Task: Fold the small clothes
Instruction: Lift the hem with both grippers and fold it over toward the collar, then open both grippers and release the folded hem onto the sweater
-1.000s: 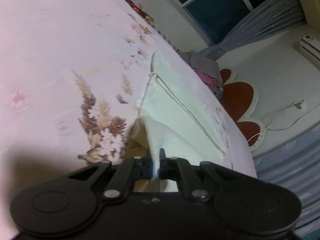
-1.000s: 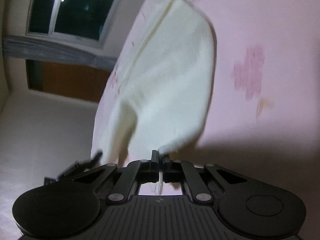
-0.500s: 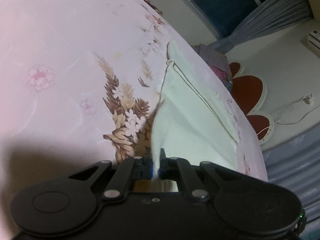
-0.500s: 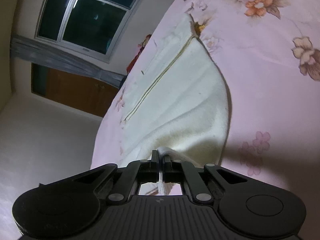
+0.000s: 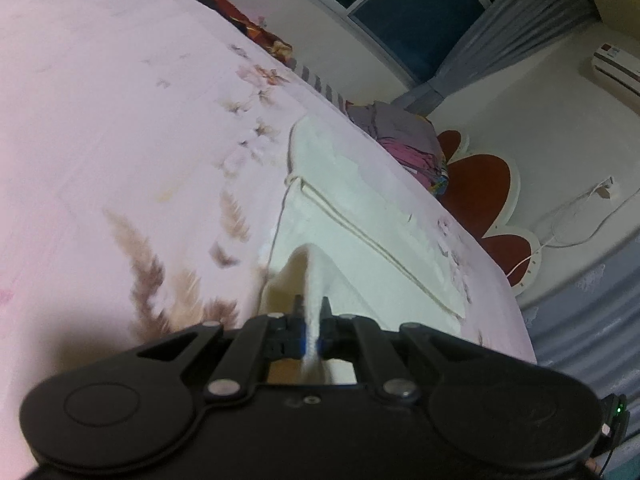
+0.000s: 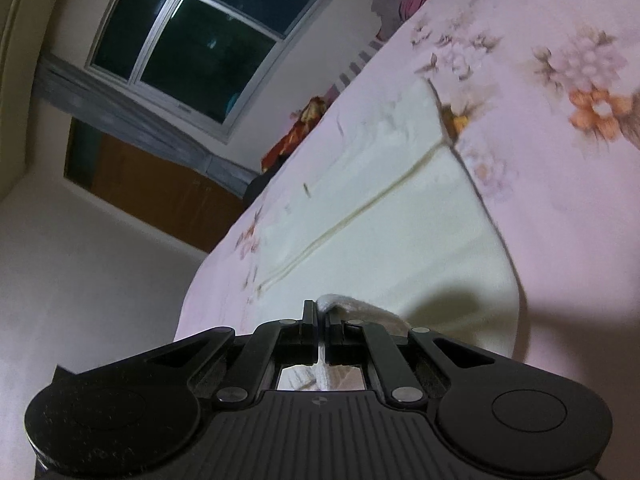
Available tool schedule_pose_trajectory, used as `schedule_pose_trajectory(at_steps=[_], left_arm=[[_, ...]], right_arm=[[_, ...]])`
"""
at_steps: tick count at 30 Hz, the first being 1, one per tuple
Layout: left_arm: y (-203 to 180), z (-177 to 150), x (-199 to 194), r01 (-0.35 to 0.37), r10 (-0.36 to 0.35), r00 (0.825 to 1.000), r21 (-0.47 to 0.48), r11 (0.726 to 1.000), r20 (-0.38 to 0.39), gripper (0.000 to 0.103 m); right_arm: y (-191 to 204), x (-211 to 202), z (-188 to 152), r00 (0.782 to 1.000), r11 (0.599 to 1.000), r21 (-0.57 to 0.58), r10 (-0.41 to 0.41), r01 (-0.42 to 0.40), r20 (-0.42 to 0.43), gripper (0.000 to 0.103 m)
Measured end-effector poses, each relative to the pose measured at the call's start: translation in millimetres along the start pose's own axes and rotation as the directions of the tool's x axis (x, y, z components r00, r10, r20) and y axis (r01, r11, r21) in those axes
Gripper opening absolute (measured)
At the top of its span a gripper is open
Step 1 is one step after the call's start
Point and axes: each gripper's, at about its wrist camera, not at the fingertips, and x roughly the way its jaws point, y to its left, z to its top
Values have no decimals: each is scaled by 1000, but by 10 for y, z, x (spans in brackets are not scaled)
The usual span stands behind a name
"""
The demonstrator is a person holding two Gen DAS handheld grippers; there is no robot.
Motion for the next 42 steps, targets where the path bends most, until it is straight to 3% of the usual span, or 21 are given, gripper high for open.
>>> schedule_pose_trajectory(at_steps=[11, 19, 20, 22, 23, 24, 25, 26, 29, 31, 32, 34, 36, 39, 41, 42], left_arm=[[-257, 778, 778, 73, -73, 997, 48, 996, -5, 4], [-336, 1344, 1688, 45, -38, 996, 84, 995, -85, 4], [-342, 1390, 1758, 50, -41, 995, 94, 994, -89, 8], [-347, 1459, 1799, 41, -37, 999, 113, 993, -38, 37], [-345, 1492, 1777, 38, -39, 999, 115, 993, 4, 60], [-340, 1516, 1756, 41, -45, 999, 121, 992, 29, 65], [-340, 1544, 1754, 39, -44, 999, 142, 989, 29, 63], [-337, 1568, 1766, 32, -35, 999, 160, 987, 11, 56], [-350, 1570, 1848, 16, -4, 999, 240, 971, -49, 52], [-423, 1522, 1936, -11, 41, 996, 332, 943, -84, 49], [-459, 1504, 1985, -19, 59, 993, 370, 929, -99, 47], [-517, 1467, 2072, -11, 74, 989, 425, 905, -131, 43], [-561, 1438, 2176, -35, 121, 982, 482, 875, -149, 41], [-602, 1414, 2266, -36, 138, 978, 526, 850, -157, 34], [-592, 1429, 2302, -26, 135, 976, 523, 852, -172, 21], [-585, 1445, 2302, -24, 131, 976, 516, 856, -173, 6]], right_arm=[[10, 556, 996, 995, 999, 0, -34, 35, 95, 2], [-341, 1294, 1725, 992, 989, 111, -103, 94, 73, 2], [-404, 1382, 1785, 992, 988, 125, -104, 95, 65, 2], [-447, 1508, 1889, 989, 987, 100, -135, 128, 65, 5], [-456, 1558, 1943, 982, 981, 93, -179, 172, 62, 14], [-449, 1561, 1966, 975, 976, 84, -209, 203, 73, 57], [-441, 1533, 1990, 970, 975, 62, -217, 211, 107, 74], [-421, 1493, 2004, 970, 980, 26, -200, 198, 139, 74], [-361, 1450, 2050, 969, 975, -67, -200, 211, 142, 74], [-348, 1472, 2052, 968, 962, -135, -222, 237, 121, 74], [-298, 1511, 2017, 961, 945, -186, -254, 270, 107, 73], [-225, 1610, 1962, 950, 904, -295, -301, 310, 78, 54], [-187, 1755, 1901, 935, 860, -379, -351, 342, 47, 47], [-153, 1919, 1798, 921, 803, -479, -389, 354, 29, 44], [-173, 2023, 1760, 914, 782, -517, -406, 348, 1, 14], [-177, 2074, 1735, 910, 774, -535, -414, 339, -23, 3]])
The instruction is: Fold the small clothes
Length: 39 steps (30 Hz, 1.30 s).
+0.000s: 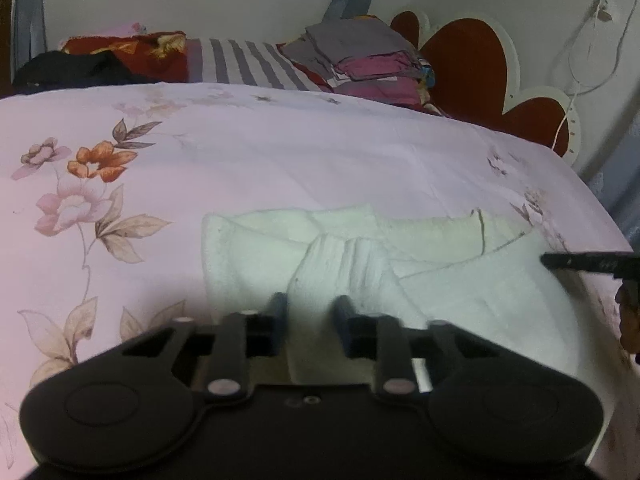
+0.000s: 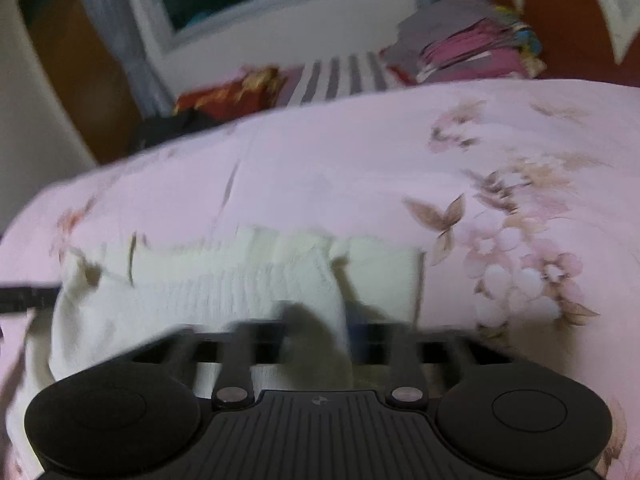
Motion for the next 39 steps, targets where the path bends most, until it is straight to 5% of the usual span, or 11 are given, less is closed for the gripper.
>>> schedule_pose_trajectory(at_steps=[4, 9, 13, 22, 25, 27, 28, 29, 34, 37, 39], left_arm=[[37, -11, -98, 31, -31, 998, 3, 1000, 62, 2], [139, -64, -339, 30, -14, 974, -67, 997, 227, 2], [181, -32, -75, -24, 39, 987, -100, 995, 154, 2], [202, -44, 40, -40, 54, 989, -100, 994, 135, 2], [198, -35, 35, -46, 58, 991, -96, 994, 124, 16], [54, -33, -127, -142, 148, 973, -45, 989, 175, 52], [-94, -66, -237, -159, 153, 962, 10, 987, 228, 58], [-223, -90, -280, -114, 97, 966, 56, 992, 238, 62], [-887, -160, -2, 83, -105, 992, 260, 962, 72, 60], [-936, -162, 186, 11, -34, 997, 295, 956, 73, 61], [-647, -105, 215, -111, 90, 989, 192, 975, 115, 59]], right_arm=[[79, -18, -16, 999, 998, -63, -14, 16, 29, 2], [-6, -367, 33, 978, 999, 7, -36, 36, 204, 2], [-87, -112, 47, 985, 995, 63, -83, 74, 152, 2], [-140, -38, 41, 982, 992, 56, -124, 117, 144, 2], [-137, 132, 26, 979, 981, 40, -191, 189, 73, 2], [-68, 57, 47, 964, 967, 62, -252, 247, 88, 8], [-1, -9, 55, 951, 954, 88, -294, 286, 99, 36], [65, -61, 49, 953, 957, 106, -281, 269, 112, 48], [894, 26, -66, 994, 988, -155, 8, 9, 106, 48], [1198, 223, -135, 997, 953, -299, 54, -38, 47, 43], [1094, 308, -125, 998, 952, -305, -12, 28, 54, 30]])
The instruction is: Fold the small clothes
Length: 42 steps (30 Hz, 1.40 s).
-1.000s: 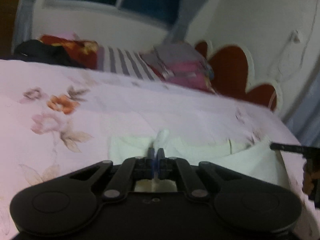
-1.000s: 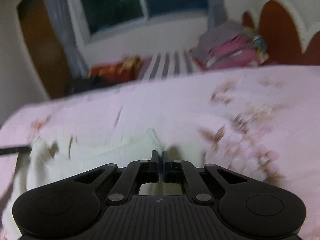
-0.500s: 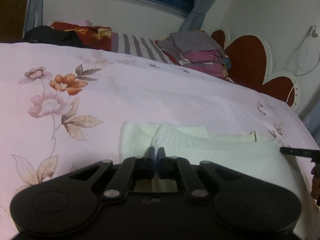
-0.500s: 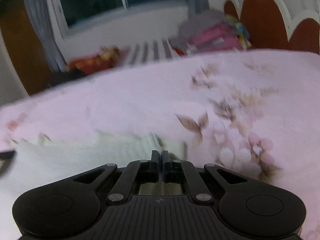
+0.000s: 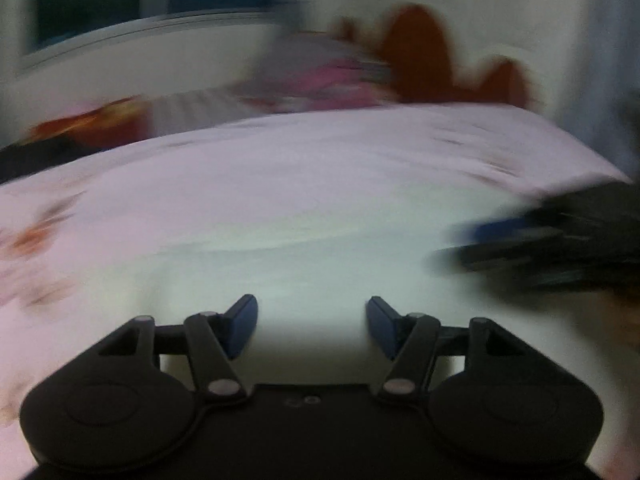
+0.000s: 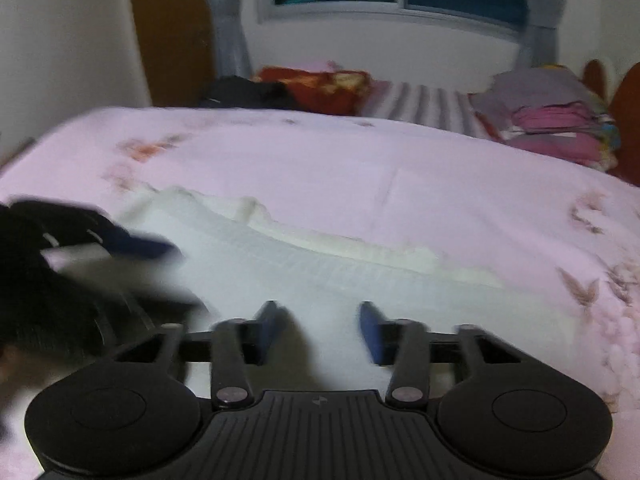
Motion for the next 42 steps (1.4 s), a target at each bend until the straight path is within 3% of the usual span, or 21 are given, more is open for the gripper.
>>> schedule_pose_trajectory(at_steps=[2, 3, 4, 7, 10, 12, 15, 17, 20, 23, 25, 26, 27, 28, 29, 35, 36, 37, 38, 39, 42], left_arm=[[304, -38, 3, -36, 37, 999, -82, 996, 19, 58], [355, -51, 6, -26, 28, 999, -78, 997, 23, 58], [346, -53, 8, -26, 27, 999, -51, 998, 24, 58], [210, -23, -47, -56, 57, 998, -26, 998, 25, 59], [-29, -52, -249, -16, 18, 995, -29, 999, 95, 67], [-206, -102, -283, 10, -10, 996, -9, 1000, 86, 69], [-350, -244, -375, 33, -30, 997, -34, 999, 73, 70], [-378, -319, -431, 29, -24, 997, -74, 997, 79, 72], [-404, -387, -506, 23, -14, 995, -97, 995, 97, 70], [-458, -382, -540, 16, -9, 997, -89, 996, 83, 61], [-506, -376, -580, -18, 26, 995, -85, 996, 94, 65], [-515, -377, -593, -36, 45, 994, -94, 995, 101, 79], [-532, -379, -603, -55, 66, 992, -103, 993, 112, 89], [-539, -381, -615, -71, 85, 988, -113, 991, 125, 90], [-555, -394, -634, -67, 81, 989, -117, 991, 124, 90], [-573, -439, -617, -52, 62, 994, -105, 993, 89, 84], [-572, -443, -587, -43, 50, 996, -98, 994, 74, 74], [-572, -454, -558, -37, 43, 997, -96, 995, 60, 64], [-568, -455, -525, -32, 36, 998, -96, 995, 48, 39], [-560, -459, -506, -26, 30, 999, -100, 995, 42, 33], [-499, -471, -481, 9, -3, 999, -119, 993, 48, 32]], right_arm=[[-383, 6, -24, 990, 981, 132, -142, 141, 0, 22], [-613, 11, -54, 982, 957, 224, -186, 186, -23, 2], [-758, -5, -77, 979, 940, 276, -201, 200, -28, 0], [-703, -85, 10, 961, 933, 244, -275, 266, 4, 0], [-514, -308, 27, 972, 951, 265, -198, 159, 127, 0], [-364, -389, 22, 989, 968, 249, -78, 45, 123, 0], [-41, -572, -52, 988, 980, 187, -96, 71, 124, 0], [47, -598, -146, 995, 976, 217, -46, 27, 85, 0], [170, -726, -221, 990, 986, 166, -20, -3, 138, 0], [311, -814, -283, 981, 994, 105, -60, 41, 186, 0], [312, -761, -301, 982, 991, 124, -70, 49, 174, 1], [310, -742, -330, 990, 987, 162, -32, 10, 136, 13], [287, -711, -358, 995, 982, 190, 3, -22, 99, 88], [271, -680, -376, 997, 978, 207, 15, -30, 73, 99], [269, -693, -414, 995, 976, 216, 2, -24, 99, 103], [358, -663, -463, 995, 982, 190, -36, 18, 92, 103], [373, -631, -457, 996, 983, 181, -46, 32, 74, 97], [371, -606, -450, 997, 983, 177, -49, 38, 59, 50], [347, -597, -457, 998, 983, 183, -41, 31, 47, 20], [316, -549, -458, 999, 979, 197, -51, 47, 14, 3], [278, -552, -495, 1000, 979, 206, -6, 1, 24, 0]])
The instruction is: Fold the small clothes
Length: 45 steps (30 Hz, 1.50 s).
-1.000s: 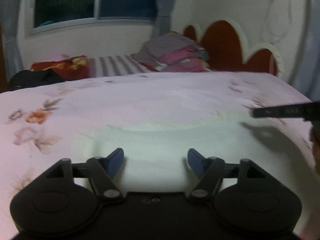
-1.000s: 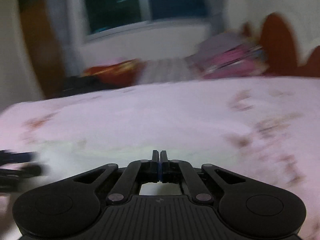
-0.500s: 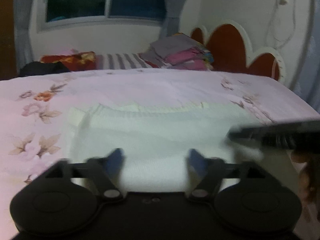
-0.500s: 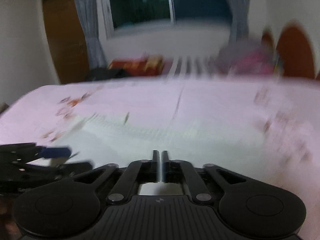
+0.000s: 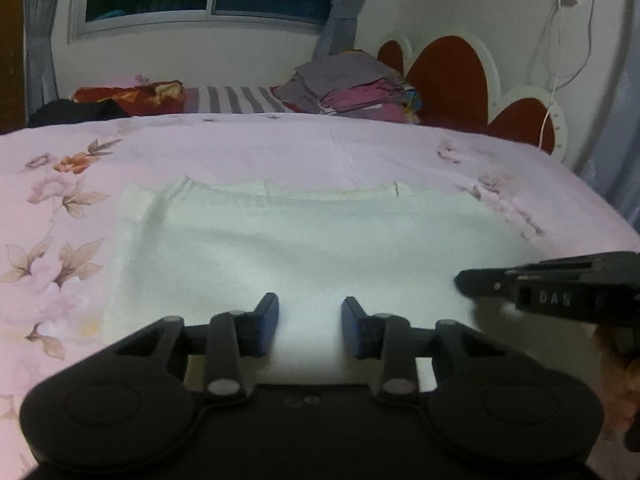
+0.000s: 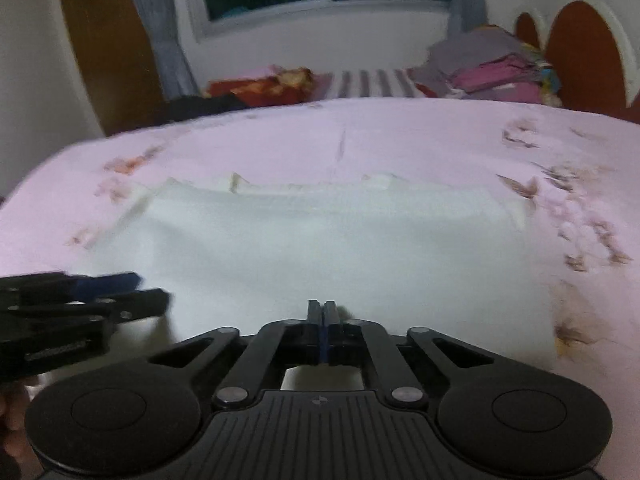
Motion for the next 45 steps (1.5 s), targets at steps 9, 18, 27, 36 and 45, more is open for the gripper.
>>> schedule_pose_trajectory(at_steps=[9, 18, 27, 36, 45], left_arm=[[607, -47, -113, -44, 41, 999, -129, 991, -25, 4], [-407, -294, -392, 31, -31, 1000, 110, 993, -5, 61], [-560, -609, -484, -6, 12, 998, 103, 995, -62, 50], [100, -714, -772, -87, 84, 995, -59, 994, -54, 38], [91, -657, -899, -135, 134, 991, -59, 989, -24, 35]], right_arm=[[-784, -78, 26, 980, 974, 104, -197, 199, -30, 0], [108, -305, -270, 998, 999, -30, 34, -35, -54, 0], [426, -480, -585, 995, 994, -81, 73, -78, -67, 0], [-54, -707, -792, 994, 998, -16, -70, 69, -88, 0], [-468, -1078, -817, 982, 981, 58, -180, 183, -49, 0]])
